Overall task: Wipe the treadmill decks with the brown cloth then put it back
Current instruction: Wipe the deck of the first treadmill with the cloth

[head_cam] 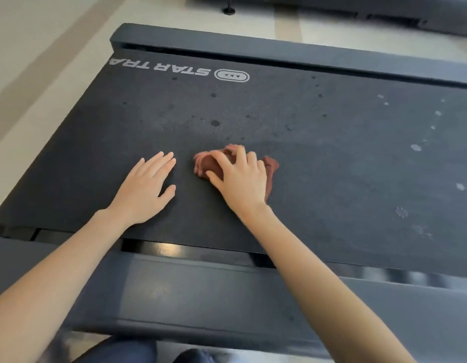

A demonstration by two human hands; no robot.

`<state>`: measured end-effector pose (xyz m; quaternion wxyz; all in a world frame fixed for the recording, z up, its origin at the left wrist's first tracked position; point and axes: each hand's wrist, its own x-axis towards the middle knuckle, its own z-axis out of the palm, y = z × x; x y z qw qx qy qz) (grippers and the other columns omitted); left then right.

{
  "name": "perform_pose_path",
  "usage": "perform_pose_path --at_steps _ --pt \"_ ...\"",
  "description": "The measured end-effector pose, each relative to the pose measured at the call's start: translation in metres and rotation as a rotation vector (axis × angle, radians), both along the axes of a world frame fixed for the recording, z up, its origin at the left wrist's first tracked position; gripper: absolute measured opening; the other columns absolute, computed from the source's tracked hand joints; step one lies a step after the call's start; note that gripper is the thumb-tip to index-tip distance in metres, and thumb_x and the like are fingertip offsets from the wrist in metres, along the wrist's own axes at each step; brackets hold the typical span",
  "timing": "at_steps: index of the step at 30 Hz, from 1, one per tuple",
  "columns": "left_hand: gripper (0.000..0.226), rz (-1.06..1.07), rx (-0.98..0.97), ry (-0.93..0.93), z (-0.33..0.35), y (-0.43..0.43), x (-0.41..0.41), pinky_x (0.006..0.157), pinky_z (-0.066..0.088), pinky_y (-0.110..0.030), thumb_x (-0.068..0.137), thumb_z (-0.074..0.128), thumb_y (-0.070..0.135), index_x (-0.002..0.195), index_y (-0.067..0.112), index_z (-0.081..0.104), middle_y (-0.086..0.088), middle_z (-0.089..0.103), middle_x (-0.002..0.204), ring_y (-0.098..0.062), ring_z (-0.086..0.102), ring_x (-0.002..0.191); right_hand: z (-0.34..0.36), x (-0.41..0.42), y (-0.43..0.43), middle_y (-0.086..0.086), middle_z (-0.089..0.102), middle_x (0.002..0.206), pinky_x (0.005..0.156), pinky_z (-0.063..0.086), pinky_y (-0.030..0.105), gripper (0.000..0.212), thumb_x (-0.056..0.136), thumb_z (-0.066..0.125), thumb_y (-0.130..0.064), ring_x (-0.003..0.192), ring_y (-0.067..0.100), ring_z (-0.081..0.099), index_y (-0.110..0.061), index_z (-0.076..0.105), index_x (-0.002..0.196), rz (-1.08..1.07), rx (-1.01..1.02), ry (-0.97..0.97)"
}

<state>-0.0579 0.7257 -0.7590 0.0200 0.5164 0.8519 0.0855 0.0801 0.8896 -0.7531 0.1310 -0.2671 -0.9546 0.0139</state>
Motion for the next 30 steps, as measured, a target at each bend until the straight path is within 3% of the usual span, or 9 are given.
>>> perform_pose_path --at_steps 4,7,11,13,17,21,24,27,30 --pt "0.059 0.046 -0.026 -0.023 0.002 0.017 0.033 0.116 0.013 -0.047 0.094 0.046 0.036 0.145 0.010 0.032 -0.009 0.024 0.154 -0.027 0.014 0.144 0.003 0.072 0.074 0.001 0.052 0.130 0.081 0.039 0.040 0.040 0.088 0.049 -0.056 0.106 0.033 0.050 -0.038 0.054 0.123 -0.179 0.009 0.033" --pt "0.060 0.135 -0.022 -0.059 -0.004 0.037 0.066 0.114 0.003 -0.054 0.094 0.039 0.044 0.147 0.017 0.027 -0.009 0.015 0.156 -0.029 0.004 0.145 0.002 0.149 0.141 0.015 0.054 0.122 0.081 0.040 0.043 0.041 0.089 0.052 -0.053 0.104 0.040 0.050 -0.030 0.057 0.122 -0.499 0.019 0.035" --pt "0.059 -0.077 -0.024 -0.048 -0.006 0.074 0.099 0.114 0.003 -0.057 0.094 0.028 0.047 0.146 0.022 0.028 -0.002 0.016 0.157 -0.022 0.003 0.145 0.002 0.193 0.167 0.026 0.051 0.115 0.086 0.036 0.046 0.046 0.089 0.052 -0.050 0.103 0.045 0.048 -0.020 0.056 0.123 -0.899 -0.063 0.116" --pt "0.057 -0.145 -0.021 -0.056 -0.003 0.096 0.107 0.115 0.003 -0.054 0.095 0.031 0.044 0.147 0.020 0.027 -0.002 0.016 0.157 -0.022 0.004 0.145 0.000 0.176 0.138 0.024 0.051 0.112 0.083 0.035 0.044 0.043 0.090 0.051 -0.049 0.099 0.041 0.049 -0.020 0.057 0.121 -0.883 -0.044 0.092" --pt "0.055 -0.256 0.026 -0.100 0.000 0.132 0.119 0.116 0.005 -0.051 0.096 0.040 0.039 0.146 0.017 0.031 0.000 0.022 0.155 -0.020 0.008 0.145 -0.006 0.141 0.055 0.018 0.060 0.107 0.069 0.041 0.038 0.036 0.085 0.056 -0.050 0.081 0.035 0.054 -0.028 0.062 0.114 -0.539 0.050 0.086" --pt "0.056 -0.368 0.012 -0.061 -0.008 0.148 0.135 0.114 0.006 -0.056 0.095 0.038 0.046 0.144 0.019 0.035 0.002 0.026 0.154 -0.022 0.012 0.144 -0.003 0.181 0.061 0.009 0.061 0.095 0.067 0.042 0.038 0.038 0.083 0.056 -0.055 0.078 0.031 0.054 -0.034 0.063 0.114 -0.399 0.058 0.097" --pt "0.065 -0.368 0.020 -0.015 -0.011 0.145 0.135 0.113 0.009 -0.060 0.089 0.023 0.053 0.142 0.018 0.038 0.000 0.030 0.152 -0.026 0.018 0.143 0.005 0.242 0.116 0.013 0.059 0.106 0.081 0.040 0.043 0.042 0.085 0.056 -0.056 0.095 0.037 0.054 -0.033 0.060 0.120 -0.677 0.072 0.014" --pt "0.066 -0.371 0.025 -0.001 -0.013 0.145 0.133 0.112 0.010 -0.061 0.088 0.022 0.052 0.142 0.017 0.039 -0.001 0.031 0.152 -0.028 0.020 0.142 0.007 0.287 0.148 0.022 0.053 0.117 0.093 0.036 0.047 0.047 0.088 0.050 -0.055 0.105 0.043 0.049 -0.028 0.054 0.126 -1.017 -0.021 0.027" --pt "0.066 -0.373 0.023 0.008 -0.014 0.146 0.134 0.112 0.009 -0.061 0.089 0.022 0.052 0.142 0.017 0.038 -0.002 0.031 0.152 -0.029 0.019 0.142 0.002 0.269 0.130 0.026 0.051 0.115 0.092 0.035 0.046 0.047 0.090 0.048 -0.052 0.102 0.043 0.049 -0.022 0.054 0.126 -1.110 0.004 0.014"
